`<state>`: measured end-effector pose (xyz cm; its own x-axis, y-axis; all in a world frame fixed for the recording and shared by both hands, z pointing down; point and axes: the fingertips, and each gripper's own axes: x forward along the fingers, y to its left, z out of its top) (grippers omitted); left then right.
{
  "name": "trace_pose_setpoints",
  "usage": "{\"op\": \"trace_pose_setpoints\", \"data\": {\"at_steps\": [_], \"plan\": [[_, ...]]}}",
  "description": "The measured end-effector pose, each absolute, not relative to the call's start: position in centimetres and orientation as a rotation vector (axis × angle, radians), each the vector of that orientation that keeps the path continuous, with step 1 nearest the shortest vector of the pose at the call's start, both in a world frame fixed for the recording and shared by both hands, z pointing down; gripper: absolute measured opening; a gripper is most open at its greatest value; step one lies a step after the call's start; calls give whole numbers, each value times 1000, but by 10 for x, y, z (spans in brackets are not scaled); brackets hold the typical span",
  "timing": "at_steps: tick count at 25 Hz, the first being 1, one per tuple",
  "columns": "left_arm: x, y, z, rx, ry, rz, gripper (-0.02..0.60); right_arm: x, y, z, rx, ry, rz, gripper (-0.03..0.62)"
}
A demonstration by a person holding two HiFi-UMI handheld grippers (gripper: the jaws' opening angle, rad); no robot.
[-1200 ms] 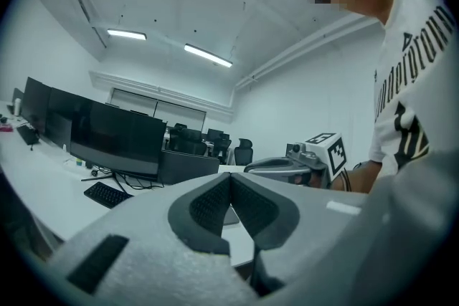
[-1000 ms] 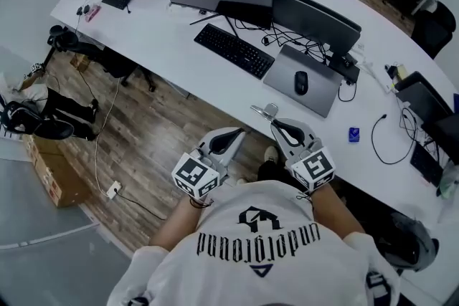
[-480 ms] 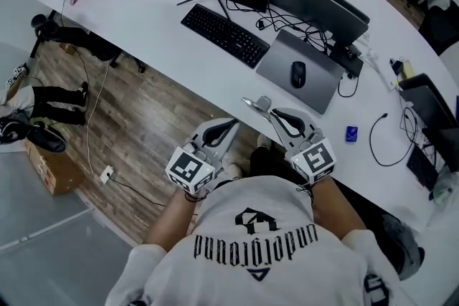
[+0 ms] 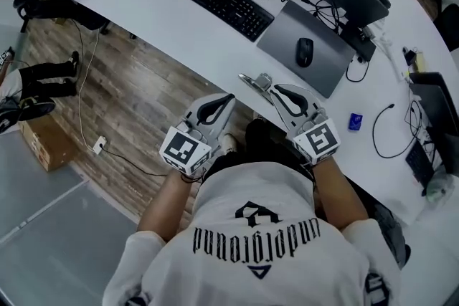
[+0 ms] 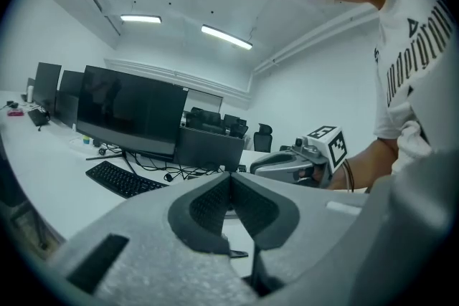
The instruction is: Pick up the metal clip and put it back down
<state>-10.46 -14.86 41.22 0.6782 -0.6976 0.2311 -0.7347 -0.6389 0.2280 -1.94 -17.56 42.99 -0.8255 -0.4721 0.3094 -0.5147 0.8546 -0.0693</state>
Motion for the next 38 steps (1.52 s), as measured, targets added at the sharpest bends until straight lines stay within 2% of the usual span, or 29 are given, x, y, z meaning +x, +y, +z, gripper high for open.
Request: {"op": "trace_pose_setpoints", "data": {"at_steps": [6, 10, 14, 22, 38], "plan": [[-106, -158, 446, 2540, -1139, 200, 15, -16, -183, 476, 706, -2687, 301, 35], [-100, -166, 469, 2543, -1124, 249, 15, -12, -192, 511, 701, -2636, 335, 86], [-92, -166, 493, 2512, -1091, 277, 15, -8, -197, 542, 701, -2588, 384, 101], [-79, -174, 536, 2460, -1053, 319, 15, -3, -201, 613, 608, -2477, 423, 110], [-83, -202, 591, 2371, -1057, 374, 15, -18, -211, 673, 529, -2420, 549, 114]]}}
